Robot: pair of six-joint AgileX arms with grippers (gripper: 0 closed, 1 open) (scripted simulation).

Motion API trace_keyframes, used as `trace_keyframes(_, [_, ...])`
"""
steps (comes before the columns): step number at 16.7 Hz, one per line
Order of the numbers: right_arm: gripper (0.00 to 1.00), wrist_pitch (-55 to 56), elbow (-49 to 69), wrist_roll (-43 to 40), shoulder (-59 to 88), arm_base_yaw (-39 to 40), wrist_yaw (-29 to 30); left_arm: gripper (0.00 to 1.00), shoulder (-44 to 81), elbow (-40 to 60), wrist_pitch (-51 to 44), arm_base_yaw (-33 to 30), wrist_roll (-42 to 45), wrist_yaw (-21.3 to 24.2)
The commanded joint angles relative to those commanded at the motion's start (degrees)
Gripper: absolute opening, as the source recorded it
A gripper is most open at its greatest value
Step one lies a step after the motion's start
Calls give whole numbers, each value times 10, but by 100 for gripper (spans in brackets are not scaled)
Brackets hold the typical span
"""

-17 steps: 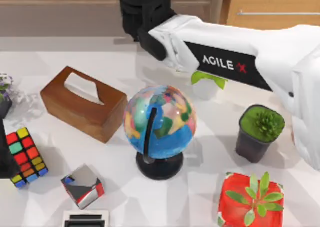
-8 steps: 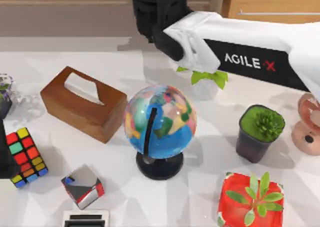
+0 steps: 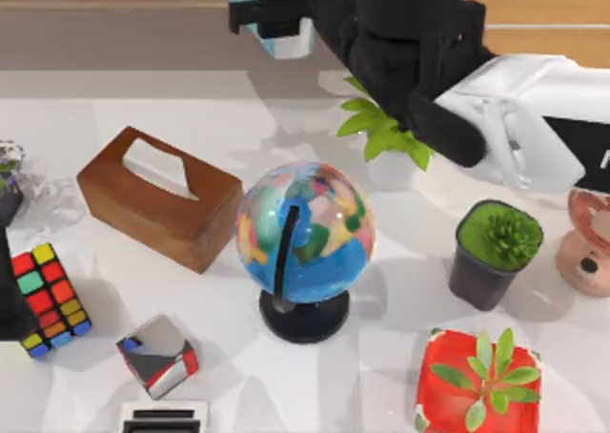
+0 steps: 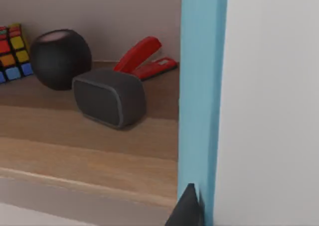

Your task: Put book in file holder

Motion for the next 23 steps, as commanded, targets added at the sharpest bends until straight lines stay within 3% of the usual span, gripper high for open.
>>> trace_keyframes(6, [0, 8, -194, 117, -207, -79, -143, 100, 0, 0, 0, 0, 0, 0])
trace_keyframes(12, [0, 33, -321, 269, -333, -276, -245, 100, 0, 0, 0, 0, 0, 0])
trace_keyframes(19, [0, 70, -383, 465, -313, -563, -315, 100, 0, 0, 0, 0, 0, 0])
trace_keyframes(23, [0, 91, -376, 563, -227, -673, -353, 100, 0, 0, 0, 0, 0, 0])
